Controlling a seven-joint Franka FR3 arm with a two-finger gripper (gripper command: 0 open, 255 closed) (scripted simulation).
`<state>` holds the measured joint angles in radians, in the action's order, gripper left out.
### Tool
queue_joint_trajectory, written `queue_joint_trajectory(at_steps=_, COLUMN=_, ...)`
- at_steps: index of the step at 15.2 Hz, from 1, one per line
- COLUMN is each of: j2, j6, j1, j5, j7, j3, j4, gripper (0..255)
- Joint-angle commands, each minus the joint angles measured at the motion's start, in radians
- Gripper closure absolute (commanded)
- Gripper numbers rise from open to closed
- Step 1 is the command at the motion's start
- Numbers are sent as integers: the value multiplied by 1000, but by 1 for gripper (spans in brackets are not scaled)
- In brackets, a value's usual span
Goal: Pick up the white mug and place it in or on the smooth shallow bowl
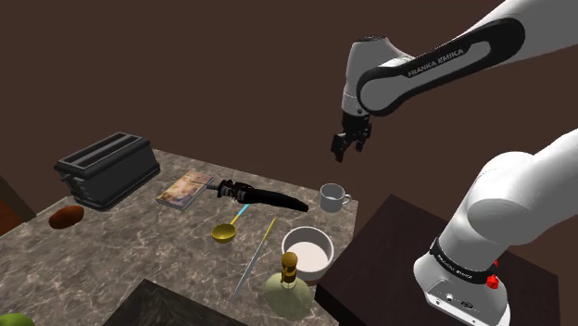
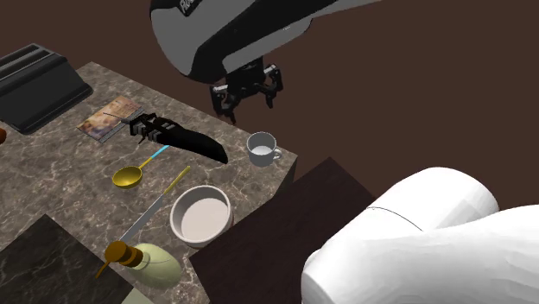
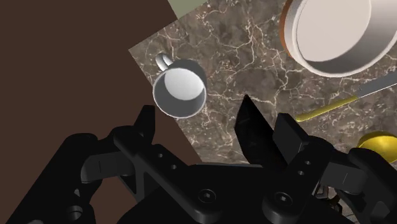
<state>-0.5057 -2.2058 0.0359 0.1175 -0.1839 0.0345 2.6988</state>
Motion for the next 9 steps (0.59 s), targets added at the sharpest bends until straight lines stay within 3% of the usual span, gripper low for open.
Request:
queue_joint_trajectory(at_steps=1, j2=66, j6=-96, j1=2, j5=4, j7=-9, j3=2, j4=25, gripper=0)
queue_joint_trajectory(at_steps=9, j2=412, j6=-438, j1=21, j5=28, j7=-24, j3=21, j4=10, gripper=0)
